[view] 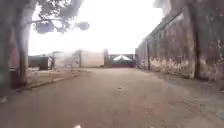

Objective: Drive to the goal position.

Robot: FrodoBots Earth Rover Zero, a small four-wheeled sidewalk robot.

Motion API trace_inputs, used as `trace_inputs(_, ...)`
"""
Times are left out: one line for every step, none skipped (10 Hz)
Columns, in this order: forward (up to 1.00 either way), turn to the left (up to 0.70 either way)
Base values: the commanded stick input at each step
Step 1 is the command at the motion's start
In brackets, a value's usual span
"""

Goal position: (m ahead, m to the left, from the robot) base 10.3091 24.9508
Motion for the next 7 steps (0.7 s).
trace_inputs(1.00, 0.02)
trace_inputs(1.00, 0.02)
trace_inputs(1.00, 0.02)
trace_inputs(1.00, 0.02)
trace_inputs(1.00, 0.02)
trace_inputs(1.00, 0.02)
trace_inputs(1.00, 0.02)
